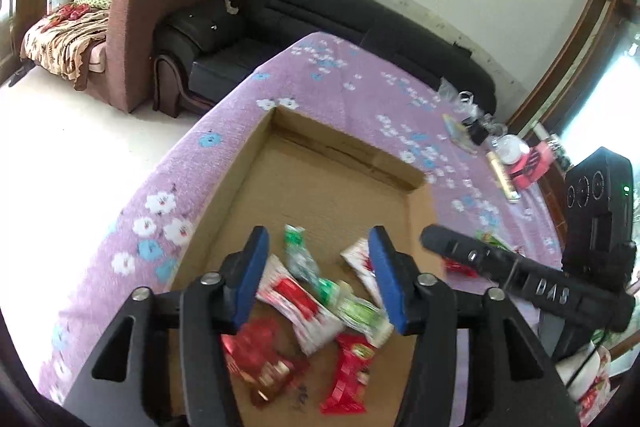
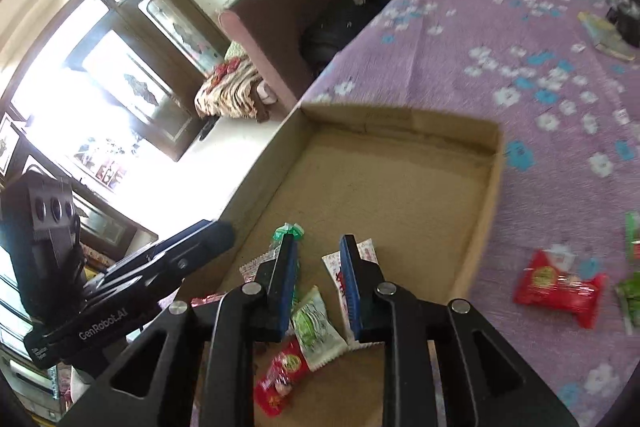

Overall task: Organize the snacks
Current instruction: 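Drop both held snacks into the cardboard box by opening both tools, then move both tools back over the remaining green and red snack packets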

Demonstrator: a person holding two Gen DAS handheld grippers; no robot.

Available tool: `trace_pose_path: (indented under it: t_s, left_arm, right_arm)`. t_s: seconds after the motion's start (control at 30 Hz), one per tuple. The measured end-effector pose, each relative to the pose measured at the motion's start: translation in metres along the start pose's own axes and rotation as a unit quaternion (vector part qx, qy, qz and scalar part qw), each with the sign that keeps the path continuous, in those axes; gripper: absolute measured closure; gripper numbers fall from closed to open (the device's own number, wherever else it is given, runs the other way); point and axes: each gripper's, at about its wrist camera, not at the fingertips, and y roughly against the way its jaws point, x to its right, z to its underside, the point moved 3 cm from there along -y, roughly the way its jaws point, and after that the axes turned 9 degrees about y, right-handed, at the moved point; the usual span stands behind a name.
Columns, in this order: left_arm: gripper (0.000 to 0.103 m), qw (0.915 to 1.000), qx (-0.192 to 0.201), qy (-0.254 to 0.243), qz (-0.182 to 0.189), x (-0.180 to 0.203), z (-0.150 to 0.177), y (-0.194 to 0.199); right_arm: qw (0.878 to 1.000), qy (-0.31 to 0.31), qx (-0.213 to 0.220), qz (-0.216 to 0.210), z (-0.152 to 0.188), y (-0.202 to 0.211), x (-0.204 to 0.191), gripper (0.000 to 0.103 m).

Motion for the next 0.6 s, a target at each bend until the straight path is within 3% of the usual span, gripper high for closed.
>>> trace_pose_path:
  t_s: [0.2, 0.33, 0.5, 0.6]
  left_arm:
    - [0.035, 0.9985, 0.007, -0.007, 0.053, 0.038, 0.029, 0.033]
    - [0.029, 0.9965, 0.011, -0.022, 0.081, 0.071, 0.052, 0.043]
    - [0.028, 0.9939, -0.011, -0.044, 0.101, 0.111, 0.075, 0.024]
    - [0.028, 0.9928, -0.038, -0.056, 0.099, 0.133, 0.083, 0.001]
  right_arm:
    - [0.998, -0.014, 0.053, 0.021, 0.017, 0.079, 0.028, 0.081]
    - [0.992, -0.045, 0.1, 0.063, 0.043, 0.154, 0.077, 0.079]
    - [0.981, -0.09, 0.122, 0.118, 0.085, 0.207, 0.14, 0.072]
    - [0.979, -0.114, 0.115, 0.122, 0.101, 0.212, 0.166, 0.072]
